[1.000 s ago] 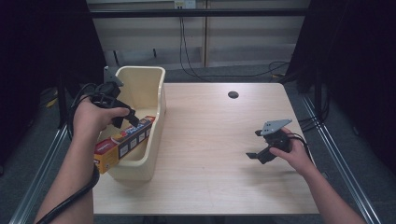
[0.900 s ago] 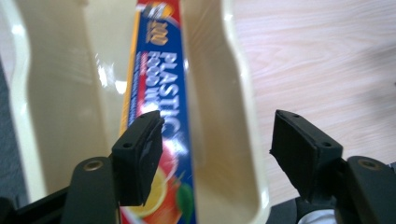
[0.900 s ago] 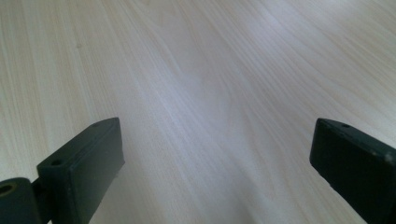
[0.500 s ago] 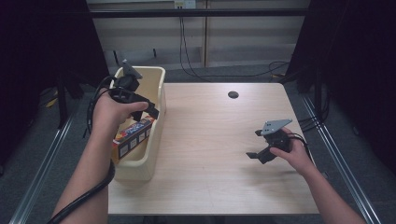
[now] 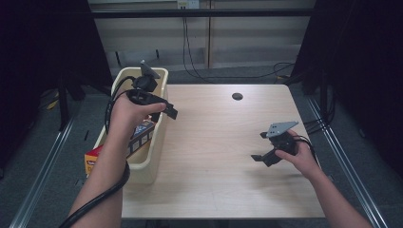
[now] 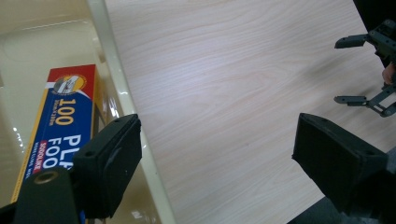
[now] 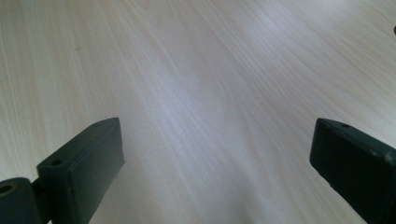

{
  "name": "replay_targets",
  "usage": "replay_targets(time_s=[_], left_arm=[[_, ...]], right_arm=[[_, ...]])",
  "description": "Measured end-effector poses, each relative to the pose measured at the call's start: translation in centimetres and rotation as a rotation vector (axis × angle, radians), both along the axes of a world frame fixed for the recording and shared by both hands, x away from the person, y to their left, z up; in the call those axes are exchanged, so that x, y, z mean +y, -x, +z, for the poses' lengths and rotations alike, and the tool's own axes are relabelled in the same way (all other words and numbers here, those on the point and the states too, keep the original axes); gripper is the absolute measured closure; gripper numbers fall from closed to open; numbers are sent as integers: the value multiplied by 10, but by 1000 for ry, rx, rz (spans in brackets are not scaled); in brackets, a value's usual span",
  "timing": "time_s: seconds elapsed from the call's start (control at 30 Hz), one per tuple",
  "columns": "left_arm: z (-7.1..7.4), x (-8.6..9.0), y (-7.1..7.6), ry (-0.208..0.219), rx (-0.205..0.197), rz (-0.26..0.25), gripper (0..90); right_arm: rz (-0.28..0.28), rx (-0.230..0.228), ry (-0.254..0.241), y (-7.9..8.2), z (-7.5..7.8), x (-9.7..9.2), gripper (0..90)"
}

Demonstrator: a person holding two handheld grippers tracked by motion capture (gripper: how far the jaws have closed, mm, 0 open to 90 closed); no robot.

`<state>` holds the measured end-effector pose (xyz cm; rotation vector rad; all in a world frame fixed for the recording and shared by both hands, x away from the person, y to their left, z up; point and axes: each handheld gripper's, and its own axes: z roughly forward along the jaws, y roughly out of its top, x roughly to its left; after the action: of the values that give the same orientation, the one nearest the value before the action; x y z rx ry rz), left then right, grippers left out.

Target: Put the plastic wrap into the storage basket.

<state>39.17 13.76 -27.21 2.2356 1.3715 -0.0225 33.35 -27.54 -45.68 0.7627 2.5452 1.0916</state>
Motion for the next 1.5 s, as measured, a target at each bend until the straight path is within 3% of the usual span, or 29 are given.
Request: replay_targets(time_s=[0.47,0.67,1.5], left_arm=[[-9,-22,-1,23,-18,-57,129],[-20,-34,0,29,-16,-95,126],[-46,-62,6,65,-24,-155,114]], right_arm=[[-6,-2,1,0,0,-1,25],[-6,-4,0,0,0,-2,24],[1,0,2,0,-2,0,25]])
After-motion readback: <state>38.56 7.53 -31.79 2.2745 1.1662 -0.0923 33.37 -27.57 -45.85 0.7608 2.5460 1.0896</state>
